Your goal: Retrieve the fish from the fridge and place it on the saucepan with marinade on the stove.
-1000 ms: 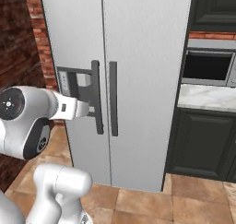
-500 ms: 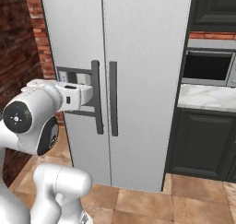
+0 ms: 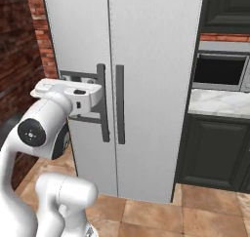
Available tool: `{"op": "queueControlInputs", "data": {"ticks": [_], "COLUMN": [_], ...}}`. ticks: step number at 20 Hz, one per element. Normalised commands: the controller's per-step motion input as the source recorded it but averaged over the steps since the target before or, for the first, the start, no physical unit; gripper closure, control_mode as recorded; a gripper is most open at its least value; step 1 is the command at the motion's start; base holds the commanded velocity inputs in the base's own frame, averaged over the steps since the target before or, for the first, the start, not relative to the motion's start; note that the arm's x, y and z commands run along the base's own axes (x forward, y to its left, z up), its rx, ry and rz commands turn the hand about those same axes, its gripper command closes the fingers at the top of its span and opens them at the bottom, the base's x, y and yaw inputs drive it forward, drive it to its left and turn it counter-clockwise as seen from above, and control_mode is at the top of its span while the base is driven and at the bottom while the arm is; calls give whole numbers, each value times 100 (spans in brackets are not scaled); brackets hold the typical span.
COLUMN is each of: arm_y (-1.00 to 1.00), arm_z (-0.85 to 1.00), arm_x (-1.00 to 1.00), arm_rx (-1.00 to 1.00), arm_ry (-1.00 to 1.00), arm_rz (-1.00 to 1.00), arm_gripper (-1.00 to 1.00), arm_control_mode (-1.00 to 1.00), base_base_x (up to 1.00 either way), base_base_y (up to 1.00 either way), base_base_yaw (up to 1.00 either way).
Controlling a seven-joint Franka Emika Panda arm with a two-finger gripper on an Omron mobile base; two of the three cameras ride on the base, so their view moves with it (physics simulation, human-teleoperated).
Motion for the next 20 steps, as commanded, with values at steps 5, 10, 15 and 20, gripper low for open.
{"op": "queueControlInputs", "data": {"ticks": [5,10,15,20], "arm_y": [0,0,0,0], "arm_z": [-8,-29,-33,-23], "arm_x": [24,35,42,32], "arm_rx": [0,0,0,0], "arm_ry": [0,0,0,0], "arm_rz": [-1,0,0,0], "arm_gripper": [-100,-100,-100,-100], "arm_control_mode": [-100,-100,-100,-100], "base_base_x": [0,0,0,0], "base_base_y": [0,0,0,0], "base_base_yaw": [0,0,0,0]}}
